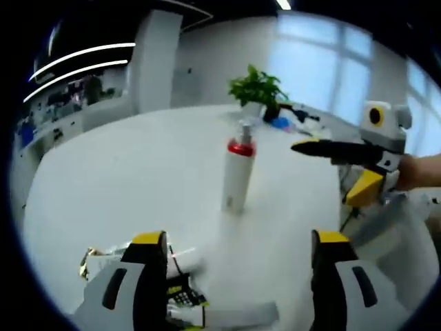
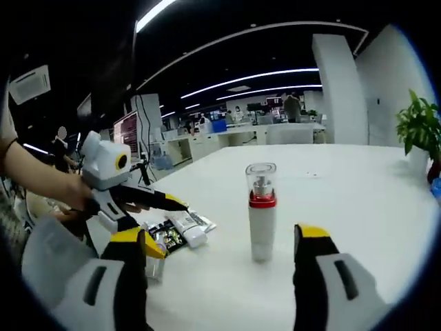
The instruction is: Arrange the skincare products in the storage area until every visible bottle or jar stands upright without overlapping.
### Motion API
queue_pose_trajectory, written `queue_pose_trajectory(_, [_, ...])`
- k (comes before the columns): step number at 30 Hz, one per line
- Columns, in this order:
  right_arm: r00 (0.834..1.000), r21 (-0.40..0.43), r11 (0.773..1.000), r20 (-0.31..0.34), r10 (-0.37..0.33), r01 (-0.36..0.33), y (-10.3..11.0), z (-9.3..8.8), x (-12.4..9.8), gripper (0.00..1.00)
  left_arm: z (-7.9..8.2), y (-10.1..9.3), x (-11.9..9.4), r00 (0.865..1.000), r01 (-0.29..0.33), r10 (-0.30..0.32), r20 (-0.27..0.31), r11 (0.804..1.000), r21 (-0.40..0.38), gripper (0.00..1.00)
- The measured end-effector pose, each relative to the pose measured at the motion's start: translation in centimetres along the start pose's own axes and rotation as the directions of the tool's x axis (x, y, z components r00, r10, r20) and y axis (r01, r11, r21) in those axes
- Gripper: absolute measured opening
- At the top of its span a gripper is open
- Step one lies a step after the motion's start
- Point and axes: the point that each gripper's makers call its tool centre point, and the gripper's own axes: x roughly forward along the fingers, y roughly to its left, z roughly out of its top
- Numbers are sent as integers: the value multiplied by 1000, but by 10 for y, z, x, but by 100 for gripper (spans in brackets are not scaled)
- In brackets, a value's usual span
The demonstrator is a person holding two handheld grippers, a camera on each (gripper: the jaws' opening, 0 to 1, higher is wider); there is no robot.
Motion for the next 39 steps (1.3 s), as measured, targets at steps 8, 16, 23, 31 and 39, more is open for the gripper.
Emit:
queue_pose_trajectory(8, [1000, 6, 1000, 0, 22, -22, 13, 0, -14, 95, -15, 4, -49, 995, -100, 101, 18, 993, -70, 94])
queue_pose_trajectory(16, [999, 17, 999, -1, 38, -38, 23, 0, -23, 96, -22, 8, -89, 981, -178, 187, 53, 973, -150, 97])
queue_pose_trajectory(23, [999, 5, 999, -27, 33, -33, 27, -5, -27, 94, -33, 1, -116, 971, -220, 231, 56, 962, -162, 97])
queue_pose_trajectory(31, [999, 1, 999, -31, 44, -44, 34, -4, -34, 94, -45, -2, -143, 957, -274, 286, 52, 947, -168, 97])
queue_pose_trajectory(39, [998, -2, 999, -43, 49, -50, 37, -9, -34, 93, -46, -2, -157, 941, -318, 333, 65, 933, -169, 97])
